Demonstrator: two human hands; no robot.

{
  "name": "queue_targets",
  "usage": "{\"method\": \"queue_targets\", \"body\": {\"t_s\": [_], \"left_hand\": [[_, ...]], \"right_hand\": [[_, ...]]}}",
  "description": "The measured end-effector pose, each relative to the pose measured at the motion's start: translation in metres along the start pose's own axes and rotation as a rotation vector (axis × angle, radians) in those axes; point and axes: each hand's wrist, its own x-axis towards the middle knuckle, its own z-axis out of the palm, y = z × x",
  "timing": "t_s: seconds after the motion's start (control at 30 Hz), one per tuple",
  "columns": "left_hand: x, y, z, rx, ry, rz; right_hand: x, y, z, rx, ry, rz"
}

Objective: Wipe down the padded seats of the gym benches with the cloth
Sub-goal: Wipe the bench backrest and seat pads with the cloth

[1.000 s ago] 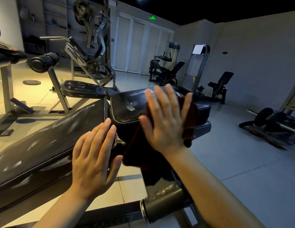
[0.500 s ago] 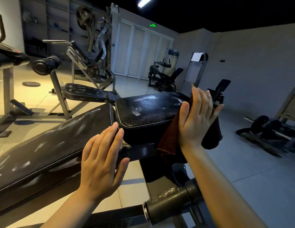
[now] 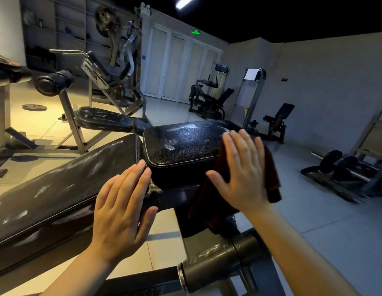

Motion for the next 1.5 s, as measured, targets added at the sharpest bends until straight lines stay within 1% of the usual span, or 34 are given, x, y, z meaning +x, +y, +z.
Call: {"method": "queue_targets", "body": {"t_s": [0.07,0.17,0.43,0.53,0.63,0.77,0.87,1.0,1.07,1.13,1.17,1.2,1.23,1.33,1.4,1.5], "left_hand": [[0.000,-0.001,0.001,-0.002,0.001,-0.001],[-0.001,-0.001,0.002,0.007,0.014,0.006],[0.000,0.000,0.002,0.008,0.024,0.012],[0.000,0.000,0.002,0.014,0.019,0.007],[-0.001,0.002,0.001,0.007,0.008,-0.001],[0.001,0.004,-0.003,-0.008,0.000,-0.017],[0.002,0.006,-0.005,-0.019,-0.008,-0.034],[0.003,0.006,-0.009,-0.046,-0.041,-0.057],[0.003,0.005,-0.013,-0.077,-0.059,-0.072],[0.003,0.004,-0.016,-0.094,-0.080,-0.068],[0.003,0.003,-0.017,-0.099,-0.091,-0.064],[0.003,0.002,-0.018,-0.105,-0.100,-0.060],[0.003,0.002,-0.019,-0.109,-0.106,-0.058],[0.003,0.002,-0.018,-0.112,-0.109,-0.060],[0.004,0.003,-0.017,-0.110,-0.098,-0.063],[0.003,0.003,-0.017,-0.112,-0.084,-0.054]], "right_hand": [[-0.003,0.024,-0.011,0.029,-0.020,0.091],[0.004,0.041,-0.019,0.172,-0.021,0.203],[0.004,0.031,-0.015,0.224,0.027,0.230],[0.003,0.027,-0.018,0.269,0.053,0.277],[0.007,0.021,-0.019,0.309,0.055,0.314],[0.011,0.016,-0.023,0.304,0.055,0.329],[0.020,0.000,-0.021,0.313,0.039,0.260],[0.035,-0.048,-0.017,0.366,-0.043,0.062],[0.042,-0.063,-0.021,0.414,-0.140,-0.043],[0.044,-0.066,-0.027,0.437,-0.295,-0.139],[0.042,-0.061,-0.029,0.416,-0.358,-0.166],[0.037,-0.054,-0.030,0.366,-0.384,-0.171],[0.030,-0.046,-0.029,0.292,-0.368,-0.155],[0.010,-0.021,-0.029,0.076,-0.246,-0.058],[0.006,-0.005,-0.028,0.030,-0.199,0.009],[0.009,0.019,-0.026,-0.025,-0.186,0.071]]}}
